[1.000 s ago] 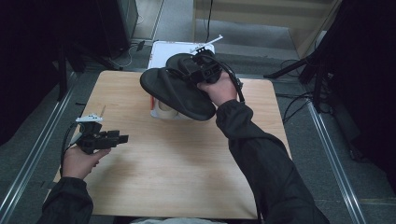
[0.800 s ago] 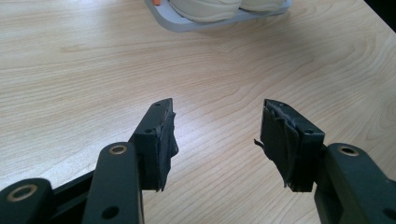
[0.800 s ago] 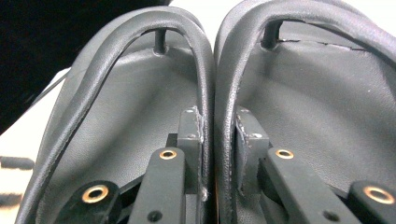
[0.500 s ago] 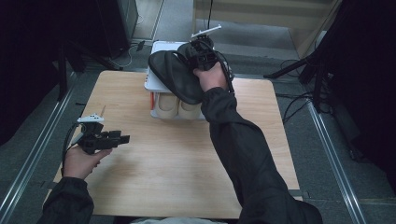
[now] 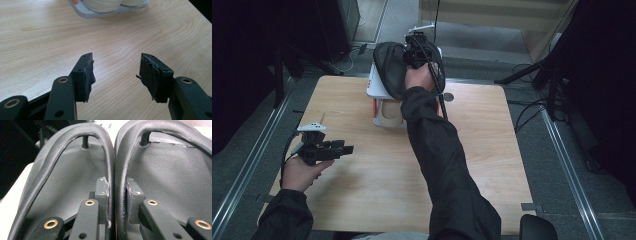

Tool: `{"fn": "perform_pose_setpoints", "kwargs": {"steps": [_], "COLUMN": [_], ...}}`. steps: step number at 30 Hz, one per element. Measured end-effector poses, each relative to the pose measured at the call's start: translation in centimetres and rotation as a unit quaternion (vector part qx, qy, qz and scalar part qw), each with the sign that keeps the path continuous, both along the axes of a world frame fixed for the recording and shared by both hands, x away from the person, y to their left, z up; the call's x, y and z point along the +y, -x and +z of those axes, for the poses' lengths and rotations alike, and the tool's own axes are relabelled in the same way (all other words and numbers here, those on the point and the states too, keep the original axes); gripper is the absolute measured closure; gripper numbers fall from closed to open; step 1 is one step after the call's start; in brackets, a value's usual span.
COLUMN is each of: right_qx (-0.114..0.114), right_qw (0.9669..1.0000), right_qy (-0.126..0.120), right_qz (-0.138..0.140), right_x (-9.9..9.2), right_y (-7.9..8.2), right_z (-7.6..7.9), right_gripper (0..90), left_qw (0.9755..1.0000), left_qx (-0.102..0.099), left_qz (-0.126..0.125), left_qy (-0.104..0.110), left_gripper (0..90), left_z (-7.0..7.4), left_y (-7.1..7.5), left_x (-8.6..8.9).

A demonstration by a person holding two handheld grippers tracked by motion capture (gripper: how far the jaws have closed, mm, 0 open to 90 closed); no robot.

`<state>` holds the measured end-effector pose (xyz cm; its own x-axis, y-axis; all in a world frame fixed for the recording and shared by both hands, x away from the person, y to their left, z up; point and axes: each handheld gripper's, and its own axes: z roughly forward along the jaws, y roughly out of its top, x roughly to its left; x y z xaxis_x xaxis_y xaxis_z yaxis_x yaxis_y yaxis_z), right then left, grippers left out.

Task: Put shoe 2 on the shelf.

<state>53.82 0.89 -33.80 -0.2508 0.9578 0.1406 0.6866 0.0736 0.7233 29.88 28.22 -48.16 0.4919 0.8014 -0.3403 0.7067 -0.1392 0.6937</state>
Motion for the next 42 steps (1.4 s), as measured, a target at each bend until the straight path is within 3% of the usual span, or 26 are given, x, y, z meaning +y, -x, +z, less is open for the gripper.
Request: {"fn": "perform_pose_setpoints", "kwargs": {"steps": [6,7,11,23,28,31,38,42], "right_qx": [-0.009,-0.013,-0.015,-0.015,-0.017,-0.019,-0.018,-0.017], "right_qw": [0.9987,0.9975,0.9956,0.9939,0.9942,0.9955,0.9961,0.9966], "right_qy": [-0.003,-0.010,-0.016,-0.047,-0.046,-0.044,-0.049,-0.045], "right_qz": [-0.050,-0.069,-0.091,-0.099,-0.096,-0.082,-0.071,-0.067], "right_x": [1.3,1.5,1.8,1.8,1.8,1.8,1.7,1.7], "right_y": [-0.2,-0.2,-0.3,-0.4,-0.5,-0.4,-0.4,-0.3], "right_z": [-0.2,-0.3,-0.7,-0.9,-1.0,-0.9,-0.8,-0.7], "right_gripper": [76.0,75.7,75.3,74.4,73.0,65.5,60.5,62.7], "left_qw": [1.0000,1.0000,0.9999,0.9998,0.9998,0.9999,0.9999,0.9999], "left_qx": [-0.001,-0.001,-0.003,0.000,-0.001,-0.001,0.000,0.000], "left_qz": [-0.007,-0.009,-0.011,-0.017,-0.017,-0.014,-0.017,-0.015], "left_qy": [0.003,0.003,0.006,0.004,0.004,0.006,0.003,0.004], "left_gripper": [45.1,45.1,45.1,45.0,45.1,45.0,45.0,45.0], "left_z": [0.0,0.1,0.1,0.1,0.1,0.1,0.1,0.1], "left_y": [-0.2,-0.2,-0.4,-0.7,-0.7,-0.7,-0.8,-0.8], "left_x": [-0.3,-0.4,-0.5,-0.7,-0.7,-0.7,-0.7,-0.7]}}
